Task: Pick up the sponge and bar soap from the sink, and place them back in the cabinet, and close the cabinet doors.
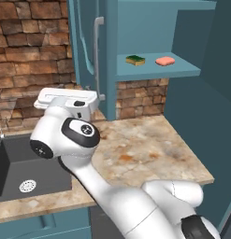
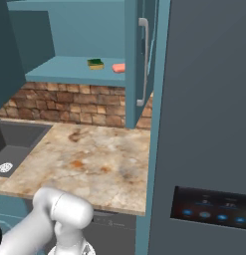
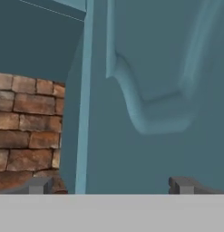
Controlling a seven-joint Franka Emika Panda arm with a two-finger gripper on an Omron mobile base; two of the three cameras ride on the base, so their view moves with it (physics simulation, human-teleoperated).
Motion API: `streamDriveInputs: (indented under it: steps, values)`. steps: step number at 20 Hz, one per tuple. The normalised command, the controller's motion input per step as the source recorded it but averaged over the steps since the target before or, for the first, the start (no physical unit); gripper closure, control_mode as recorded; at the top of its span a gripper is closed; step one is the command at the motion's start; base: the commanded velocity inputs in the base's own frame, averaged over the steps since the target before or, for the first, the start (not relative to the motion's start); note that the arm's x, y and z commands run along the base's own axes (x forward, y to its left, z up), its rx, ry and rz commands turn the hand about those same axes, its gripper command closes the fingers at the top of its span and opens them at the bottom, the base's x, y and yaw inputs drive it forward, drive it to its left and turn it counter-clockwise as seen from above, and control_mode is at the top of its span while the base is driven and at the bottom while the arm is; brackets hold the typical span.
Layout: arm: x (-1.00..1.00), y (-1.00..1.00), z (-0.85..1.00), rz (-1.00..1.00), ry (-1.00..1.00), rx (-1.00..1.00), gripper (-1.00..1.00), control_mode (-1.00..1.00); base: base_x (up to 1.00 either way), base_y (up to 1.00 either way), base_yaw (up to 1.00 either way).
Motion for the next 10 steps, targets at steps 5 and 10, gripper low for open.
streamDriveInputs:
  steps: [5,10]
  values:
    - [0.0,-0.67,0.0,0.09,0.0,0.0,-1.0,-1.0,0.0,0.0,0.0]
    - [0.0,-0.73,0.0,0.1,0.0,0.0,-1.0,-1.0,0.0,0.0,0.0]
